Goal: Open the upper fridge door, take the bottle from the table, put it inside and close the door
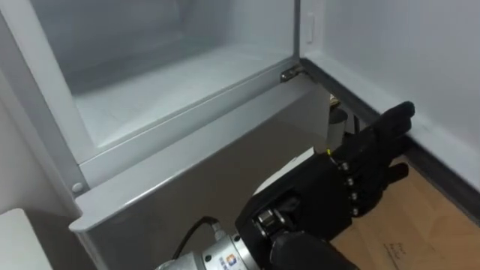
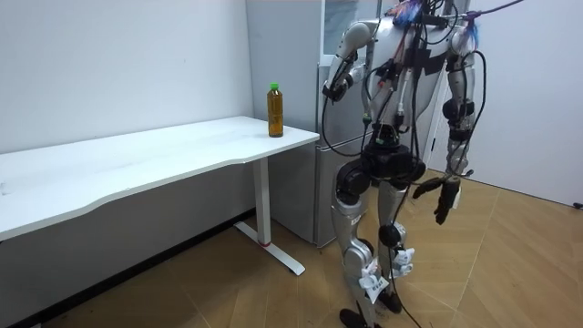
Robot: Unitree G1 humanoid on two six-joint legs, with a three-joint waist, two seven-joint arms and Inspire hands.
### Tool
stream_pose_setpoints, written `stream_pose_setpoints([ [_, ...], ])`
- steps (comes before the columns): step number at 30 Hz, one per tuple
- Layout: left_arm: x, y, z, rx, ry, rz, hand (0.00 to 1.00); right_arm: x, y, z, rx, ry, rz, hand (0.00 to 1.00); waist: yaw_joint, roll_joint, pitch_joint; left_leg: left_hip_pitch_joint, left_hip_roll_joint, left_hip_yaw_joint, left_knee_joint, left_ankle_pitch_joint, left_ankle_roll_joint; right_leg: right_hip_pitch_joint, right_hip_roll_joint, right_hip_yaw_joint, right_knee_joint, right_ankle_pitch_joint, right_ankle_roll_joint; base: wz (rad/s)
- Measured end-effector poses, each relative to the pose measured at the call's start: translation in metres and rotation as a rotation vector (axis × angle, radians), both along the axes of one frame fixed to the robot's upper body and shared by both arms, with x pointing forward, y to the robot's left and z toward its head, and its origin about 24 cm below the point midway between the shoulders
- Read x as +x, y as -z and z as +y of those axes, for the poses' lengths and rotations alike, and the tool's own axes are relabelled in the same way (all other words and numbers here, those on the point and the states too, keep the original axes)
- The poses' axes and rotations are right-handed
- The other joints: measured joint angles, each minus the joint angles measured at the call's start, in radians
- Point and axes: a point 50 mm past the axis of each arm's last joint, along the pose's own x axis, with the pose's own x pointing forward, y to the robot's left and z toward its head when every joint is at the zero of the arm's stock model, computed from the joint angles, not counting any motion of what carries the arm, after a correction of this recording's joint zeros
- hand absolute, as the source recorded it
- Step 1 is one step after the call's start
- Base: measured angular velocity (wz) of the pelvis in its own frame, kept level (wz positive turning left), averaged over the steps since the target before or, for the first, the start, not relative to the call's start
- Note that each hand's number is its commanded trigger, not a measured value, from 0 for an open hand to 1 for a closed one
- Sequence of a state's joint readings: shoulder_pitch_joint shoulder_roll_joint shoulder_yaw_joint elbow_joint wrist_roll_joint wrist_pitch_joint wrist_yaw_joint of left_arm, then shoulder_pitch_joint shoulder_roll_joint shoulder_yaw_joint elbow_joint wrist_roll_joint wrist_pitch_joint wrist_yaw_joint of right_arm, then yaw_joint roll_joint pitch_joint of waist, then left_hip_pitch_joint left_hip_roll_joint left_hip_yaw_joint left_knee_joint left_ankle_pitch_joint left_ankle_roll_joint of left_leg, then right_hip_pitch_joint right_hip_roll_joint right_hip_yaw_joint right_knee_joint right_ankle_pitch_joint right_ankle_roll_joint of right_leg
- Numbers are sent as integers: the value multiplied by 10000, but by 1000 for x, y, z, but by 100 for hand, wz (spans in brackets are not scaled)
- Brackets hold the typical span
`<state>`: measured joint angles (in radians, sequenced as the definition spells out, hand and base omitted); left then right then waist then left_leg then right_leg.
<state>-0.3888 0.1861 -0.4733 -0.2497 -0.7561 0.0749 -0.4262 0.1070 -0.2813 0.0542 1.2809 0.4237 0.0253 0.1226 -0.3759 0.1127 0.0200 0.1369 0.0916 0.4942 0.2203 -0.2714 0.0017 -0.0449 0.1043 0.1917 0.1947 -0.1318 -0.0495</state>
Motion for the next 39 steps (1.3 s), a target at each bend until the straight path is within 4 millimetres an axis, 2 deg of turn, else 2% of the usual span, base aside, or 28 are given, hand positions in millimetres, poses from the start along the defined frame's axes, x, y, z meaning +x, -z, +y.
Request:
stream_pose_setpoints([
  [6,0,-1,0,-360,240,309,0,0,0,0,6,-14,-38,0,-64,-106,46,59,96,-5,29,-43,-74,-124,142,-3,113,8,-95,-30],
  [9,0,-3,0,-531,380,392,0,2,0,0,30,-3,-66,0,-65,-104,44,39,193,-19,87,-120,-207,-150,224,-36,108,33,-137,-11],
  [15,1,-11,-2,-506,485,44,0,11,-1,0,76,-134,-262,0,-57,-101,43,-68,227,-29,174,-121,-209,-216,205,-191,116,51,-166,1],
  [18,3,-8,-2,-381,462,153,0,16,-1,0,81,-179,-387,0,-55,-104,44,-141,235,-19,169,-121,-209,-286,177,-336,136,61,-182,9],
  [28,4,3,-1,369,448,251,0,23,-2,-1,-118,-190,-487,0,16,-108,44,-383,228,-199,137,-105,-236,-286,-19,-1174,126,52,-211,25],
  [35,5,5,0,782,206,-30,0,34,-3,1,-145,-172,-848,0,152,-132,41,-424,127,-913,-1,-83,-267,-146,-162,-1805,98,53,-211,28],
  [39,6,5,1,952,8,-219,0,37,-3,3,-96,-220,-998,0,515,-143,25,-488,77,-1197,19,-63,-282,-66,-257,-2173,79,51,-208,28],
])
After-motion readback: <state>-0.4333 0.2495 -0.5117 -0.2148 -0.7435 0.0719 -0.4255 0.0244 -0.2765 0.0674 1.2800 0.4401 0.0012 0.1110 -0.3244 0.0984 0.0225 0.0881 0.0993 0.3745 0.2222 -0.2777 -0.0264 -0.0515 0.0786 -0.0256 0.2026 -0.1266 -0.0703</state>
